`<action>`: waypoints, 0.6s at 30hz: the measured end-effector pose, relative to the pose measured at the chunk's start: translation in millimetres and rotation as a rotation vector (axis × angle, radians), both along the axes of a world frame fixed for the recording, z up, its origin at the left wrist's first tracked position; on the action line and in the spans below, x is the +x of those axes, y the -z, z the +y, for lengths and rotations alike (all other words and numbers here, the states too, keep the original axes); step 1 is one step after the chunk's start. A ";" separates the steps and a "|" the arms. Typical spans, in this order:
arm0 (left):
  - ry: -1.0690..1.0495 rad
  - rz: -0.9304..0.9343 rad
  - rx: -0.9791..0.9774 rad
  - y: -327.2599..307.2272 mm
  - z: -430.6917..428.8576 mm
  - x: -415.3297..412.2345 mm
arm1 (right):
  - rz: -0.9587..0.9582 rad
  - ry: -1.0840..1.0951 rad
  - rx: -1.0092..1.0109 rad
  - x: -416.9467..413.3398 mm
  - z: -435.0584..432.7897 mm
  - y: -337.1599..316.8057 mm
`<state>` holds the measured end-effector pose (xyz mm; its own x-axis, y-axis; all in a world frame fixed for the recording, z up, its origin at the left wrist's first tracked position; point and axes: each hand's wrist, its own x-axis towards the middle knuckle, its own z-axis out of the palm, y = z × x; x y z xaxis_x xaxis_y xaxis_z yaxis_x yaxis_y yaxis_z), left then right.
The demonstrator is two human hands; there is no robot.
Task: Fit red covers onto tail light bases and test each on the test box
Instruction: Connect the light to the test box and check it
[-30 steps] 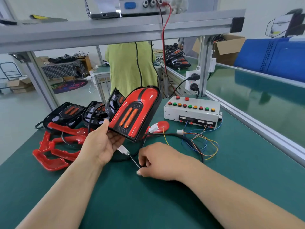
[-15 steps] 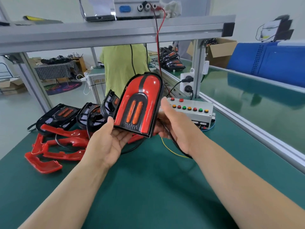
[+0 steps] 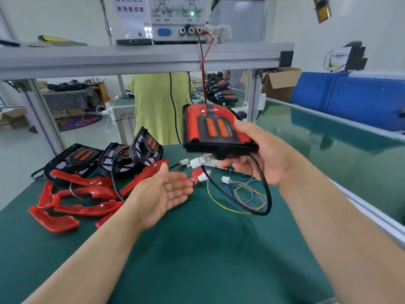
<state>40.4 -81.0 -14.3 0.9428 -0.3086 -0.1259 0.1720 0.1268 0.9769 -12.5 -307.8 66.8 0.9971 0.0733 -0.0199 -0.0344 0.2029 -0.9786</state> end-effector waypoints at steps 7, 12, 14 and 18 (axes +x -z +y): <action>0.046 -0.067 0.176 -7.5 -25.7 -15.5 | -0.182 -0.101 0.310 -9.3 -16.9 -26.3; 0.232 -0.028 0.009 -38.7 -69.2 -30.5 | -0.295 -0.093 0.354 -18.2 -28.4 -36.4; 0.270 0.044 -0.108 -48.7 -86.0 -30.5 | -0.327 -0.046 0.342 -24.7 -39.0 -38.2; 0.344 0.154 -0.239 -58.8 -128.4 -26.6 | -0.373 0.015 0.266 -46.4 -64.2 -40.5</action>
